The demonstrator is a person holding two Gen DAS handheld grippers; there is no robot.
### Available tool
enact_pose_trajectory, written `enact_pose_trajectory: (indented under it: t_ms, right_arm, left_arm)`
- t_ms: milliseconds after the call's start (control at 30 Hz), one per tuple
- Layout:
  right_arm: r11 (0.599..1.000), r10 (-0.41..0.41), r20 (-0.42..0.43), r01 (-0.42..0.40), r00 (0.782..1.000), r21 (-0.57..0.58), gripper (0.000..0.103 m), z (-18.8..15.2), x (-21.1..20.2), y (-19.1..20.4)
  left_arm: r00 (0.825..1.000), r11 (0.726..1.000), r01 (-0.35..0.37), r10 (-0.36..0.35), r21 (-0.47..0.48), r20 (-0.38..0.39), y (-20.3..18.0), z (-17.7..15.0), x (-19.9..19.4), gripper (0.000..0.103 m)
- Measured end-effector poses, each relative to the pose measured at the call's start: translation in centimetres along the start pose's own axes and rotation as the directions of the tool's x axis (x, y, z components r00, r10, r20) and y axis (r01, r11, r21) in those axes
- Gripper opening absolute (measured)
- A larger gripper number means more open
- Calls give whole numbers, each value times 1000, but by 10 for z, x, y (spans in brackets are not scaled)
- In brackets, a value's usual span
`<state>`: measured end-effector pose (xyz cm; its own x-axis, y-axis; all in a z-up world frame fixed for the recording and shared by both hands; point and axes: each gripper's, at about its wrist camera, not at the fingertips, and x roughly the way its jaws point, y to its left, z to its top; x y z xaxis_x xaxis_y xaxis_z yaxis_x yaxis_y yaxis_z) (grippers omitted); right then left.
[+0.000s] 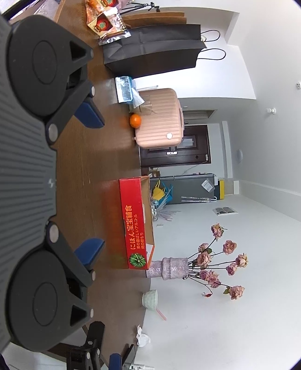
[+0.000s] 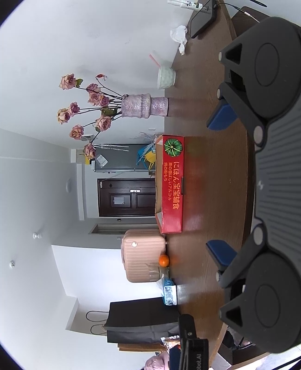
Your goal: Organize rigid objects
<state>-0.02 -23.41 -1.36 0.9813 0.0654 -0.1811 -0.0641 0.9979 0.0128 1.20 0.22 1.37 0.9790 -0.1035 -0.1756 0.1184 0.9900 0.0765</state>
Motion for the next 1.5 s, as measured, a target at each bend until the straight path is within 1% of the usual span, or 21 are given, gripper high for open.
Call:
enact_pose_trajectory:
  t_ms: [300,500,633,767,933,1000,1200,1500]
  right_arm:
    - [1000,-1,3,1,1000,0,101,-1,1,0]
    - [1000,0,-1,0,1000,2,101,-3,2,0]
    - [1000,2,-4,-2,1000,2,101,-4,3,1]
    - [1000,1,-2,-1,1000,2,101,-4,3,1]
    - [1000,1,-4,0,1000,3,101,-5,3,1]
    - [1000,0,-4,0,1000,3,101,-5,3,1]
    - [1000,4,-12,-4,1000,3,101,-6,4,2]
    - [1000,1,-12,-1,1000,4,101,-8,4,2]
  left_arm:
    - [1000,1000,3,-3,15,8,-2,-2,-1,103]
    - [1000,1000,22,-22,22,3,-3,-3,0,103]
    - [1000,999,23,-23,22,5,-3,-3,0,103]
    - [1000,1000,23,-23,8,-4,-2,-2,1,103]
    - [998,998,41,-43,-46,-45,5,-1,6,103]
    - [998,998,41,-43,-53,-38,7,-2,5,103]
    - [999,999,41,-41,-33,-14,3,-3,3,103]
    - [999,998,28,-30,-55,-20,7,-4,6,103]
